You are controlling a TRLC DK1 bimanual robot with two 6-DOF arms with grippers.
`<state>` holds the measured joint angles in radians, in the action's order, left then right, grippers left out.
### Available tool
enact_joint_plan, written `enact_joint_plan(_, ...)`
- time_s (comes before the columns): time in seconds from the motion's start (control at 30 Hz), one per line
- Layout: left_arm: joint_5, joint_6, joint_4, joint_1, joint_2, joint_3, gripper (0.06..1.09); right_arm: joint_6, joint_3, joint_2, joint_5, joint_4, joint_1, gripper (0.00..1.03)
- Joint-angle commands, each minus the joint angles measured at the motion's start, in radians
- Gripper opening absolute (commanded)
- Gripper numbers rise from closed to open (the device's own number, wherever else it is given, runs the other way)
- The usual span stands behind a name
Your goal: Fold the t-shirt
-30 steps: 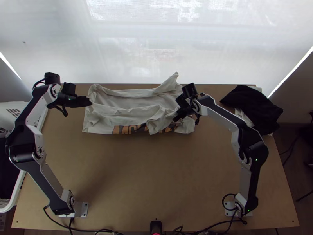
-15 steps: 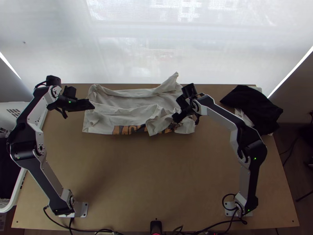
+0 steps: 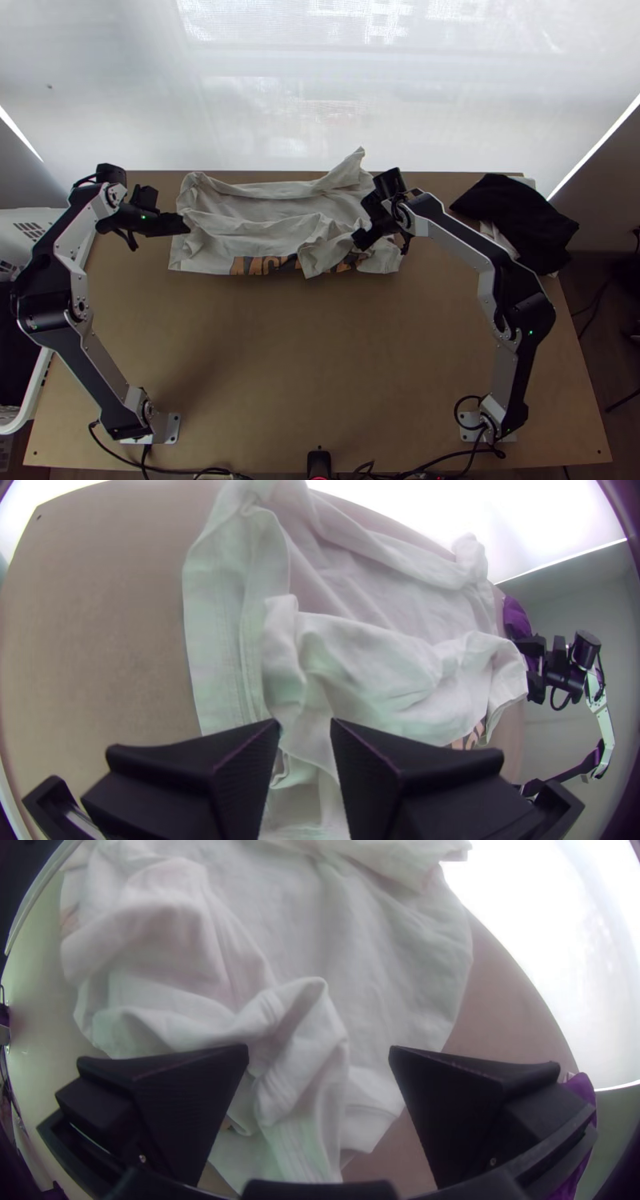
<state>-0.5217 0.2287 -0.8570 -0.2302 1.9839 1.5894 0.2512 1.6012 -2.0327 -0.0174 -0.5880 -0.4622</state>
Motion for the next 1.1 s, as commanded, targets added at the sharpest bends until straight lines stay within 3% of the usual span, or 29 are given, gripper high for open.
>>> enact_joint_plan(0.0, -0.026, 0.015, 0.050, 0.002, 0.003, -0.037, 0.19, 0.005, 0.002, 0.049, 0.000, -0.004, -0.032, 0.98)
enact_joint_plan(0.03, -0.026, 0.015, 0.069, 0.002, -0.007, -0.048, 0.09, 0.005, 0.005, 0.057, 0.000, -0.004, -0.044, 0.98)
enact_joint_plan(0.47, -0.072, -0.020, 0.082, -0.006, -0.083, -0.086, 0.09, 0.010, 0.129, 0.029, 0.000, -0.098, -0.345, 0.96)
enact_joint_plan(1.07, -0.077, -0.025, 0.082, -0.027, -0.094, -0.083, 0.09, -0.020, 0.086, -0.017, -0.004, -0.165, -0.437, 0.87)
